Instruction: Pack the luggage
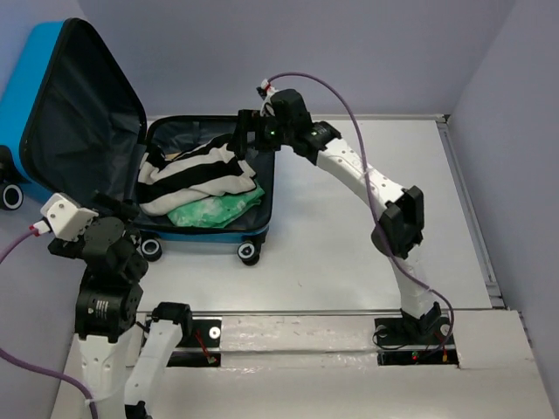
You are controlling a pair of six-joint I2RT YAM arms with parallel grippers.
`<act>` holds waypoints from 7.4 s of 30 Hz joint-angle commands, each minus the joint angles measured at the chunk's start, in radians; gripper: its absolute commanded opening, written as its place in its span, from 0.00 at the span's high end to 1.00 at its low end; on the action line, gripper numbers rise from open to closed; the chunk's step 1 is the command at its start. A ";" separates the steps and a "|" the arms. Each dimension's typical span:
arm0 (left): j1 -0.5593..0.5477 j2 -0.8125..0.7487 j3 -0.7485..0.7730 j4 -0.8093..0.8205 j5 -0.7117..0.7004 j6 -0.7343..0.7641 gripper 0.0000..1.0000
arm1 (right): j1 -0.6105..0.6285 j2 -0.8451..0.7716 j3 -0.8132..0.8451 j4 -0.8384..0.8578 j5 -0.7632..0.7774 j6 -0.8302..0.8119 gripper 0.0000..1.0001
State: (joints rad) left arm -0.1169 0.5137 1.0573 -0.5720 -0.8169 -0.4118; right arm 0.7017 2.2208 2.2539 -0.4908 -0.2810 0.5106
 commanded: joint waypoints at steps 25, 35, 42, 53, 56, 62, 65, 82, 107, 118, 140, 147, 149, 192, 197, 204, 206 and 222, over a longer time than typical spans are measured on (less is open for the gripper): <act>0.269 0.526 0.030 0.457 -0.401 0.355 0.71 | -0.034 -0.103 -0.600 0.268 -0.098 -0.094 0.09; -0.232 0.465 -0.048 0.449 -0.497 0.400 0.94 | -0.034 -0.161 -0.708 0.282 0.016 -0.138 0.93; -1.002 0.591 -0.011 0.437 -0.824 0.323 0.95 | -0.070 -0.272 -0.846 0.299 -0.029 -0.175 0.93; -1.320 0.966 0.783 0.431 -0.435 0.458 0.16 | -0.392 -0.626 -1.131 0.261 -0.083 -0.262 0.20; -1.256 0.977 0.881 0.397 -0.329 0.447 0.17 | -0.429 -0.684 -1.116 0.192 -0.008 -0.251 0.07; -0.737 0.994 0.949 0.184 0.110 0.232 0.18 | -0.481 -0.895 -1.096 0.104 0.313 -0.158 0.38; -0.526 1.031 0.942 0.182 0.273 0.171 0.19 | -0.505 -0.941 -1.062 0.045 0.542 -0.152 0.59; 0.031 1.677 1.405 0.092 0.764 0.172 0.18 | -0.127 -1.184 -1.180 -0.037 0.121 -0.064 0.93; -0.078 0.932 -0.273 0.699 0.891 -0.171 0.37 | -0.215 -0.292 -0.496 0.263 -0.222 -0.055 0.93; -0.178 0.077 -0.464 0.359 0.685 -0.196 0.29 | -0.242 -0.286 -0.098 -0.146 -0.072 -0.173 0.17; -0.309 0.066 -0.586 0.475 0.941 -0.271 0.50 | 0.067 -0.979 -1.651 0.793 -0.009 -0.265 0.43; -0.371 0.154 -0.573 0.555 0.878 -0.274 0.50 | 0.076 -0.804 -1.732 1.239 0.074 -0.267 0.37; -0.372 0.155 -0.557 0.551 0.863 -0.268 0.50 | 0.076 -0.750 -1.743 1.369 0.095 -0.268 0.37; -0.732 0.636 -0.010 0.574 0.624 -0.177 0.34 | 0.532 -0.918 -1.654 0.954 0.641 0.046 0.93; -0.383 0.480 0.085 0.364 0.654 -0.065 0.17 | 0.532 -0.915 -1.683 0.939 0.651 0.077 0.93; 0.093 0.725 0.236 0.291 0.892 0.091 0.05 | 0.532 -0.926 -1.673 0.897 0.641 0.065 0.93; 0.108 0.836 0.279 0.275 0.906 0.129 0.03 | 0.532 -0.937 -1.677 0.894 0.641 0.065 0.93; 0.002 1.088 0.060 0.482 1.294 0.054 0.18 | 0.532 -0.764 -1.443 0.801 0.603 -0.030 0.93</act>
State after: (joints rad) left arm -0.0074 1.5719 1.2587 -0.0280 0.3035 -0.3202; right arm 1.1870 1.3502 0.6319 0.2958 0.4404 0.5270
